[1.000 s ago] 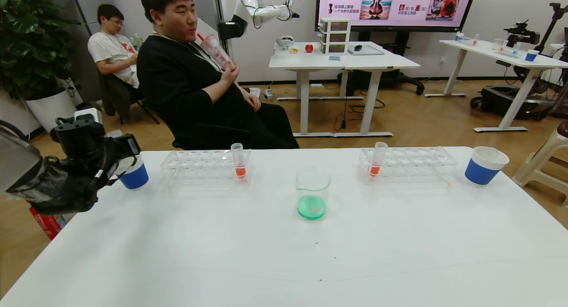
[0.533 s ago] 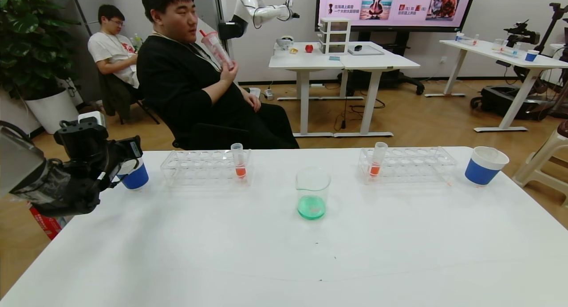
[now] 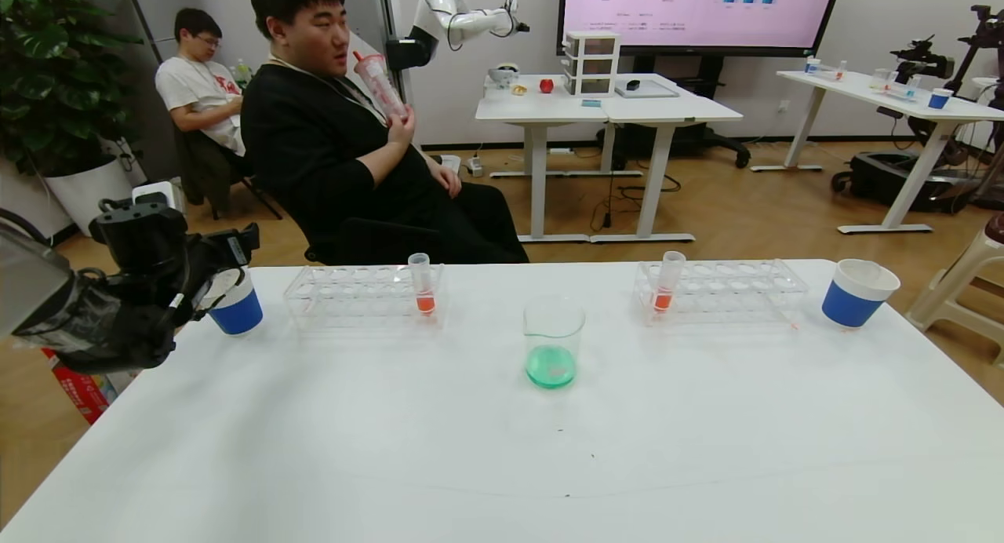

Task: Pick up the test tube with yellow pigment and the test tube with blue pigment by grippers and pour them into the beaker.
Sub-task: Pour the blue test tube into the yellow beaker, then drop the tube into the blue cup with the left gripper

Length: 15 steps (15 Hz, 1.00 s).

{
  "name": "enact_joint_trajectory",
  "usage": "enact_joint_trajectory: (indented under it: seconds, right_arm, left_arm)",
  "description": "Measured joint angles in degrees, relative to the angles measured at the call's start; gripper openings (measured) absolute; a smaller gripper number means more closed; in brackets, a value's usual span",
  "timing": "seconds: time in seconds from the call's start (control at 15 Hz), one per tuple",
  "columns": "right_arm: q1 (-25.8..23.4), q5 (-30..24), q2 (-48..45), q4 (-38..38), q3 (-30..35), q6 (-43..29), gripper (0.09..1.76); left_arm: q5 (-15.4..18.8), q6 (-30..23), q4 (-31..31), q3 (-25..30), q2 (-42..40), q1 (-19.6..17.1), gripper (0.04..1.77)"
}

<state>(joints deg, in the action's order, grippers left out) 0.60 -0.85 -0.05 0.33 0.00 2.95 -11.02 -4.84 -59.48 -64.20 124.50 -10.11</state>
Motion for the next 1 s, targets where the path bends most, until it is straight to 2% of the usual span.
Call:
enact_joint_trajectory:
  seconds: [0.13,0.27,0.53,0.73,1.0]
  right_arm:
    - [0.0,0.0,0.0,0.0,0.0,0.0,1.74]
    - [0.0,0.0,0.0,0.0,0.0,0.0,1.74]
    - [0.0,0.0,0.0,0.0,0.0,0.0,1.74]
    - [0.0,0.0,0.0,0.0,0.0,0.0,1.74]
    - [0.0,0.0,0.0,0.0,0.0,0.0,1.74]
  left_arm:
    - [0.0,0.0,1.0,-1.5,-1.6,3.6,1.75]
    - [-0.2,0.0,4.9,-2.8,-3.3,8.2,1.75]
    - [-3.9,0.2,9.0,-6.3,-5.9,17.4,1.75]
    - [-4.3,0.4,11.6,-6.6,-10.5,20.3,1.75]
    - [-4.3,3.5,15.0,-3.5,-20.9,21.8,1.75]
